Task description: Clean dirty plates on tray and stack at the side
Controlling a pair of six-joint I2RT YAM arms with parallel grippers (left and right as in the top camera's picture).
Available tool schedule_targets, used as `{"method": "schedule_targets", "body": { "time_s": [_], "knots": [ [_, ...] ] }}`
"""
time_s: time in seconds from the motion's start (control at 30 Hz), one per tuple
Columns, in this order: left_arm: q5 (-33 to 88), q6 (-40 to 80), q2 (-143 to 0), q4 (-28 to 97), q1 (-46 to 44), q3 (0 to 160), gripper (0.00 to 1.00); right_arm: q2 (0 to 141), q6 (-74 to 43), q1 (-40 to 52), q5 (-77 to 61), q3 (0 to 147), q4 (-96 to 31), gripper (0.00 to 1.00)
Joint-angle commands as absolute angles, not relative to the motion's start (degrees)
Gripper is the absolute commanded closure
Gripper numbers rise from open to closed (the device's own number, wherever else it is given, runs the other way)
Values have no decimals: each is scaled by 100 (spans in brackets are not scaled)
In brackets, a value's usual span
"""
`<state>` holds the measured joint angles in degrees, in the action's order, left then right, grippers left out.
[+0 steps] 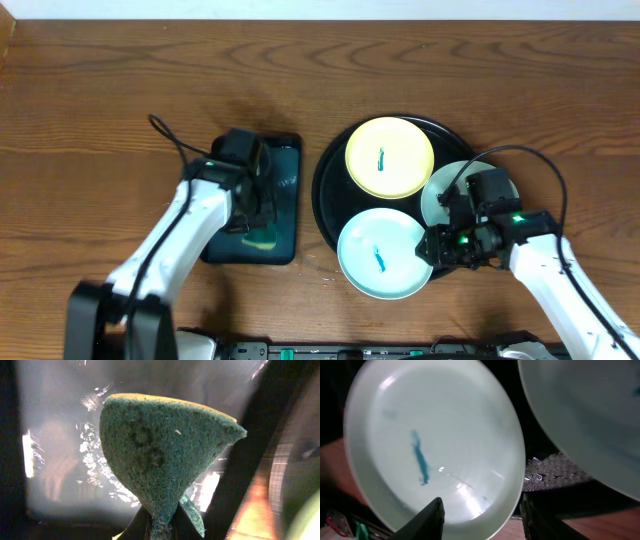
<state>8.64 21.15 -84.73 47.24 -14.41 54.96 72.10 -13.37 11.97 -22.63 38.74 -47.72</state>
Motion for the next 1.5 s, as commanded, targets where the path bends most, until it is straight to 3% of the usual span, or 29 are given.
{"method": "schedule_targets", "body": {
  "time_s": [0.0,0.13,0.27,0.37,0.47,0.67,0.9,1.1,1.27,1.47],
  "knots": [
    [917,2102,-7915,4799,-1446,5739,92,7417,-1592,1433,-2163,3592,-4348,51],
    [1337,2102,-7389,4849,-1446,5739,92,7797,-2204,1662,-1726,3319,-3839,54],
    [1352,2104,-7065,4925,-1446,5736,92,8134,-2338,1728,-1719,3308,-3389,76],
    [1358,2106,-7030,5004,-1446,5736,92,8176,-2440,1730,-1712,3308,-3369,80],
    [1358,2104,-7041,5089,-1459,5734,92,8173,-2440,1728,-1500,3308,-2897,98],
    [1468,2108,-7039,5050,-1461,5734,93,8176,-2484,1710,-1288,3310,-1905,99],
    [1555,2110,-7041,4901,-1461,5734,92,8176,-2834,1712,-429,3310,-1802,99],
    [1614,2158,-7041,4790,-1461,5732,93,8176,-3468,1732,-532,3310,-1476,99],
    [1776,2169,-7046,4744,-1492,5721,93,8176,-2947,1737,-1107,3310,-1522,79],
    [1780,2176,-7249,4397,-1865,5658,93,8178,-2600,1737,-1238,3308,-1890,75]
  ]
}}
